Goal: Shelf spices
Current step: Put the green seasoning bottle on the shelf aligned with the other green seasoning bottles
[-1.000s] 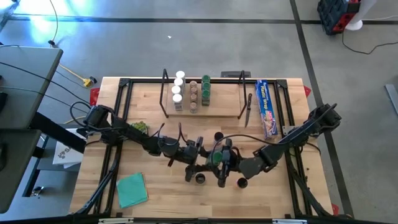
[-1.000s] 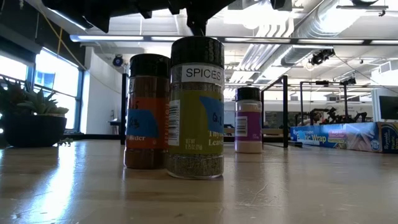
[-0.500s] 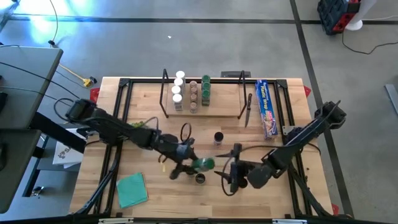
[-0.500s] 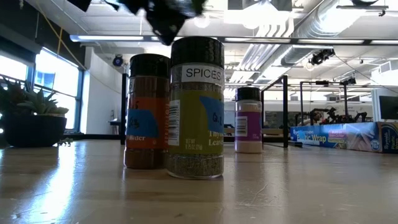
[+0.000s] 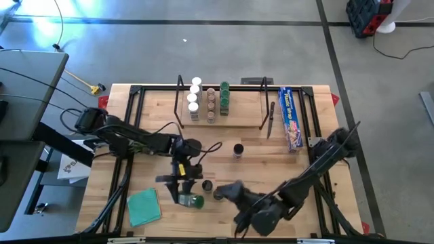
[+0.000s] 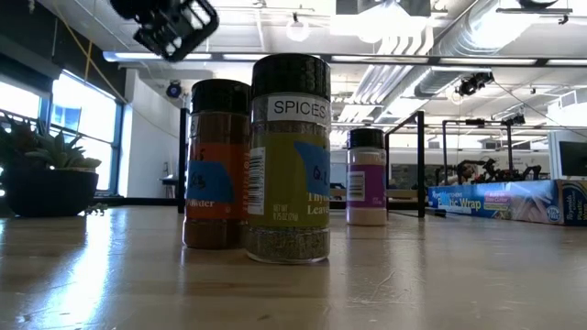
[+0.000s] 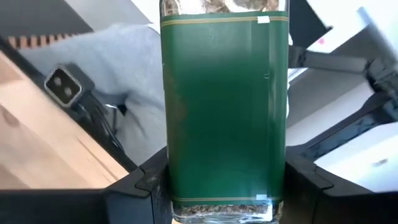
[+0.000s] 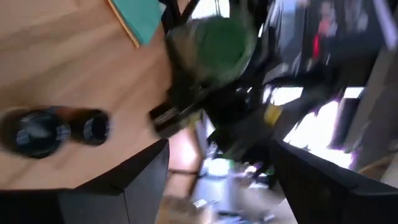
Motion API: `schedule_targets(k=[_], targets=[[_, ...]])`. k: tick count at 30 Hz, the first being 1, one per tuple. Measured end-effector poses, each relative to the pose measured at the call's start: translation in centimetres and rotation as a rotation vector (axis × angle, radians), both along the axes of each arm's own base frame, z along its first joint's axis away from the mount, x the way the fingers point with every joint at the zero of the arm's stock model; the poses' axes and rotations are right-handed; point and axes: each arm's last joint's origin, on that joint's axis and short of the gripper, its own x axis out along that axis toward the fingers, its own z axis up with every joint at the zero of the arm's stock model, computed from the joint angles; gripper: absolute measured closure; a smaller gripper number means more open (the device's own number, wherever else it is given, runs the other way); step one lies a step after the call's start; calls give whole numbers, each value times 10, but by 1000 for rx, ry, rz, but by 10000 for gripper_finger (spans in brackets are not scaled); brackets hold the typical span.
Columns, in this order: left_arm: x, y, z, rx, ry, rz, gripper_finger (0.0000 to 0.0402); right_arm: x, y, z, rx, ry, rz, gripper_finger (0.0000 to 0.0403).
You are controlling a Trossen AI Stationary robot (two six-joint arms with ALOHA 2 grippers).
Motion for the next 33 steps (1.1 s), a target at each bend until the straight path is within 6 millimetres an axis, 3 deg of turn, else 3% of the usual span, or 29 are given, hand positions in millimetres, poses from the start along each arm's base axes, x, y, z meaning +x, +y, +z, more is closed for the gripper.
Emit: schedule_targets(k=[4,7,12,16,33], targets=[[7,5,-17,-13,125,9,216,22,20,7,-173,57,140,128],[11,7,-28,-23,189,2,216,34,27,-1,-313,172,219,128],[14,6,-43,-30,258,-15,216,43,22,-26,-515,386,251,128],[14,6,-45,-32,261,-19,216,48,18,-39,-594,441,268,128],[16,8,-44,-33,231,-12,216,68,8,-35,-315,327,308,128]])
